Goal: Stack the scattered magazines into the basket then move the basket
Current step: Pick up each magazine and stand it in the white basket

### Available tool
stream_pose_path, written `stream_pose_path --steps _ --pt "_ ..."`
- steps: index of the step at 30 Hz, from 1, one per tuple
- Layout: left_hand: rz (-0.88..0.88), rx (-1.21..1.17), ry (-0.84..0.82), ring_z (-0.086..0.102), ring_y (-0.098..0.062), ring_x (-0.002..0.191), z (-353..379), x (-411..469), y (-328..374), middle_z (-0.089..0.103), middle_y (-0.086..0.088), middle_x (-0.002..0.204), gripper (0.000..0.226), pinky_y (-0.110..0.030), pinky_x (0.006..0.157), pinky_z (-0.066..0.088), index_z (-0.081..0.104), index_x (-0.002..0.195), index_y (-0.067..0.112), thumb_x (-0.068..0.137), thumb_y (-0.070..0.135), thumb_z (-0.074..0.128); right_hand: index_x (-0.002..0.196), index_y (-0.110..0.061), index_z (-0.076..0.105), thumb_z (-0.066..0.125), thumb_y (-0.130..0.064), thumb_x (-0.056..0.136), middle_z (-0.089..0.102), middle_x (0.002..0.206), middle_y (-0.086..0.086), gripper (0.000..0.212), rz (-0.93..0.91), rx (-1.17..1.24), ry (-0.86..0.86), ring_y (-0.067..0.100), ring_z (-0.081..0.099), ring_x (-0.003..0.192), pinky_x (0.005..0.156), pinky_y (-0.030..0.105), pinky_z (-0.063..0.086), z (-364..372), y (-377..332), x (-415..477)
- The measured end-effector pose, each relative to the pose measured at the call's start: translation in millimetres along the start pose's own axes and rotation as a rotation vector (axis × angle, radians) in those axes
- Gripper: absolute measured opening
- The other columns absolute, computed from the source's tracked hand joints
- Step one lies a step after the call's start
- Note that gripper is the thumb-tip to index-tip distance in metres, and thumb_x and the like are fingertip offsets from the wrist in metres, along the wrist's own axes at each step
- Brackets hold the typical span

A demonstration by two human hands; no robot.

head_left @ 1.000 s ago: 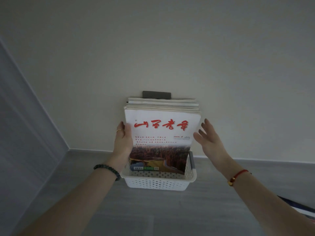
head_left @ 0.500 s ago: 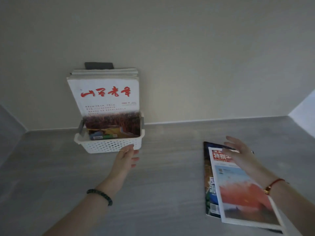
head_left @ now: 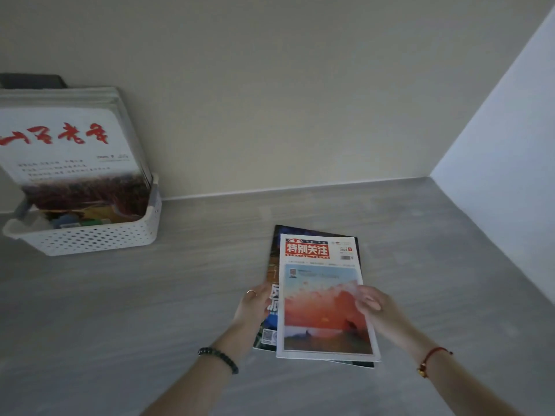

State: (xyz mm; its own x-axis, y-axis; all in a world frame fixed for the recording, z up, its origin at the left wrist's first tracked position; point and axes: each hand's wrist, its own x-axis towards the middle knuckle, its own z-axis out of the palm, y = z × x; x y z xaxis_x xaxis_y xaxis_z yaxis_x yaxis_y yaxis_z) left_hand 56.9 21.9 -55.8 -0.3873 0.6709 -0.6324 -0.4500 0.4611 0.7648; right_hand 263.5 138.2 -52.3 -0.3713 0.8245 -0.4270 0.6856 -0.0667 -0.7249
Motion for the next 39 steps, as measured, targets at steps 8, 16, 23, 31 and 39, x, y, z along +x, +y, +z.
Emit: stream_pose_path --steps 8,16,23,31,39 --pt "0.026 0.195 0.025 0.065 -0.018 0.084 19.9 14.9 -7.6 0.069 -0.006 0.103 0.029 -0.031 0.075 0.055 0.057 0.116 0.009 0.088 0.013 0.051 0.126 -0.018 0.045 0.056 -0.007 0.085 0.049 0.132 -0.001 0.043 -0.152 -0.105 -0.06 0.01 0.044 0.119 0.1 0.02 0.035 8.0 16.0 -10.7" --pt "0.094 0.237 0.007 0.059 -0.019 0.097 32.7 10.9 -10.7 0.058 0.003 0.109 0.031 -0.033 0.075 0.056 0.046 0.12 0.027 0.092 0.013 0.044 0.133 -0.023 0.033 0.055 -0.021 0.088 0.041 0.135 -0.005 0.05 -0.155 -0.061 -0.074 0.018 0.038 0.129 0.104 0.037 0.035 -0.6 2.7 -6.3" --pt "0.227 0.151 0.078 0.067 -0.01 0.083 -13.2 -10.3 28.2 0.07 0.004 0.095 0.022 -0.022 0.064 0.055 0.058 0.1 0.028 0.092 0.011 0.046 0.134 -0.02 0.03 0.048 -0.037 0.089 0.057 0.123 0.003 0.051 -0.082 0.274 -0.07 0.022 0.057 0.107 0.095 0.044 0.045 -2.0 -54.3 14.3" --pt "0.332 0.055 0.223 0.064 -0.028 0.099 -114.9 -48.2 77.5 0.067 -0.009 0.11 0.022 -0.05 0.093 0.048 0.059 0.108 0.019 0.091 0.01 0.048 0.096 -0.014 0.059 0.057 -0.022 0.086 0.067 0.099 0.008 0.013 -0.33 0.214 -0.069 0.027 0.065 0.089 0.083 0.051 0.052 52.3 -166.7 19.1" --pt "0.587 0.105 0.506 0.064 -0.028 0.097 -239.5 -79.2 163.5 0.068 -0.012 0.107 0.021 -0.044 0.09 0.051 0.065 0.105 0.008 0.087 0.015 0.057 0.078 -0.018 0.058 0.061 -0.012 0.083 0.067 0.08 -0.003 0.008 -0.663 0.25 0.006 0.019 0.066 0.078 0.069 0.034 0.057 132.3 -310.8 8.1"
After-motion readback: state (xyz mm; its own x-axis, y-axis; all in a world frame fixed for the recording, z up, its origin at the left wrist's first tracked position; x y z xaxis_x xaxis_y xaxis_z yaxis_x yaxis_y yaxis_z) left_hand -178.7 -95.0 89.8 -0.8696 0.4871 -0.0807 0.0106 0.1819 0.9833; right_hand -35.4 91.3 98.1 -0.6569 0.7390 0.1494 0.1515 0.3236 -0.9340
